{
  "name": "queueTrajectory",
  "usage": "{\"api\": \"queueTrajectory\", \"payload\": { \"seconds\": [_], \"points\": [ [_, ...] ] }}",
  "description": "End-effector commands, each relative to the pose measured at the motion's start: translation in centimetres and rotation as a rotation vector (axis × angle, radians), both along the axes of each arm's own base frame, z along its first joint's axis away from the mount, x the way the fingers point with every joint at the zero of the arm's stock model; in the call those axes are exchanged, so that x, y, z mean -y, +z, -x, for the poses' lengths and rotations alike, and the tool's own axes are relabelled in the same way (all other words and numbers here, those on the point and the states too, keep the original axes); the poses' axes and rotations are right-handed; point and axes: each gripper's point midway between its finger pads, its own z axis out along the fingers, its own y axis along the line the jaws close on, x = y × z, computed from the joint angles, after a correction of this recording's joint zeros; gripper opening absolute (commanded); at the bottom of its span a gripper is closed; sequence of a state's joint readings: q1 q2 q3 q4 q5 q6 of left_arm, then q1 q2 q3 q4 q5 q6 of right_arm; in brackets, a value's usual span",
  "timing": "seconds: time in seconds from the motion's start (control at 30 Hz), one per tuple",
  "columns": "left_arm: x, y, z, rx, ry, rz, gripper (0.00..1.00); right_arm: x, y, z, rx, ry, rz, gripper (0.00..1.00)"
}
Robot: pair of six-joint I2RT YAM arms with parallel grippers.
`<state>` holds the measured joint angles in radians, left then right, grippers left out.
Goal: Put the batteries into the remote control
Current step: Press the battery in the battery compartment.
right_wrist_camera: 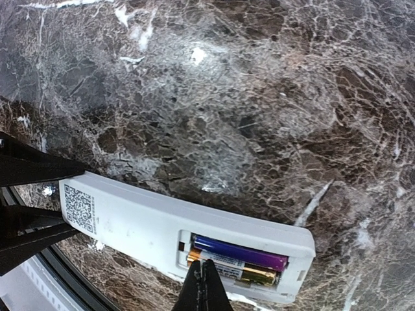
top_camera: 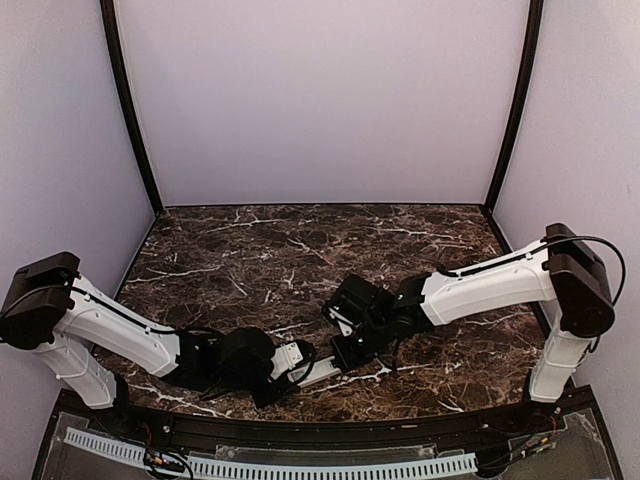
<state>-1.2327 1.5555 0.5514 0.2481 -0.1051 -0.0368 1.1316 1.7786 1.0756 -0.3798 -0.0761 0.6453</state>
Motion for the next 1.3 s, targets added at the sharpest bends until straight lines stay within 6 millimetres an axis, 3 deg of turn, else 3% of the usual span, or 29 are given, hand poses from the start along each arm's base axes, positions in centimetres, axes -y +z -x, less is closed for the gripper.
{"api": "queueTrajectory", "payload": {
  "seconds": [0.0,0.1,0.2,0.33,0.6,0.73,0.93,1.13,1.27],
  "points": [
    [-0.6,-1.0,0.2,-0.013,-0.001,-0.052,0.23,0.6,2.3,-1.0,0.043,0.005,0.027,0.0],
    [-0.7,-1.0,0.2,-0.014,-0.001,-0.054,0.23,0.1,3.8,-1.6,0.064,0.003,0.0,0.0],
    [-0.6,-1.0,0.1,-0.013,-0.001,-0.054,0.23,0.7,3.5,-2.0,0.068,-0.014,0.025,0.0],
    [-0.6,-1.0,0.1,-0.014,-0.002,-0.056,0.23,1.8,2.0,-2.0,0.047,-0.042,0.056,0.0],
    [-0.6,-1.1,0.1,-0.014,-0.004,-0.06,0.23,4.3,-3.2,-1.1,-0.025,-0.068,0.153,0.0],
    [-0.6,-1.0,0.1,-0.015,-0.004,-0.062,0.23,4.7,-4.0,-0.8,-0.043,-0.063,0.18,0.0],
    [-0.6,-1.1,0.1,-0.015,-0.005,-0.064,0.22,4.1,-1.1,-1.5,0.002,-0.05,0.159,0.0],
    [-0.6,-1.1,0.1,-0.015,-0.005,-0.065,0.22,-0.1,3.6,-1.5,0.06,0.051,0.023,0.0],
    [-0.6,-1.1,0.1,-0.015,-0.004,-0.065,0.22,-1.1,4.1,-1.4,0.057,0.061,-0.018,0.0]
  ]
}}
